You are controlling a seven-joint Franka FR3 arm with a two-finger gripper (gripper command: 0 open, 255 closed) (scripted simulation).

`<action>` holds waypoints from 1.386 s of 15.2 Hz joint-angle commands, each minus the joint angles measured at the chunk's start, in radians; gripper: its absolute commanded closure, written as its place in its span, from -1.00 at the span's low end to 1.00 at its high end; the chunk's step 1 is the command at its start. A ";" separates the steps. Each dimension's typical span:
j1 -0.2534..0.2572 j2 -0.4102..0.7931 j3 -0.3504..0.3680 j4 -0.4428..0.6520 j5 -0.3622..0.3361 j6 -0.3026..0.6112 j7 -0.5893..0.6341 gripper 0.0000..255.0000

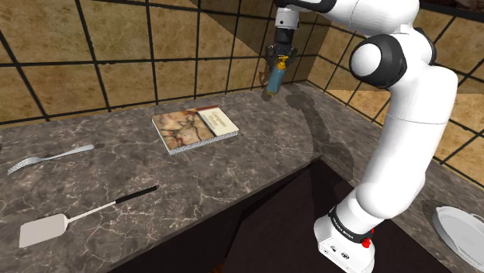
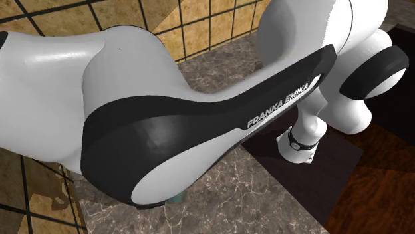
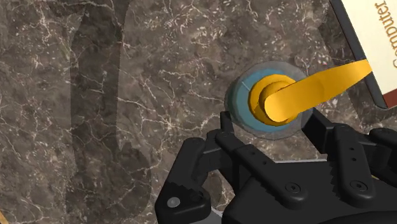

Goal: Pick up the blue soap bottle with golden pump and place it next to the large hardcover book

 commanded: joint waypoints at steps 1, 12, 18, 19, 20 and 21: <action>0.025 0.016 0.014 -0.001 0.007 0.018 0.039 1.00; 0.104 0.148 0.060 0.042 0.038 0.112 0.162 1.00; 0.109 0.143 0.060 -0.047 0.038 0.196 0.157 1.00; 0.110 0.143 0.060 -0.060 0.038 0.209 0.157 1.00; 0.111 0.144 0.060 -0.072 0.038 0.222 0.156 1.00; 0.111 0.145 0.060 -0.085 0.039 0.235 0.155 1.00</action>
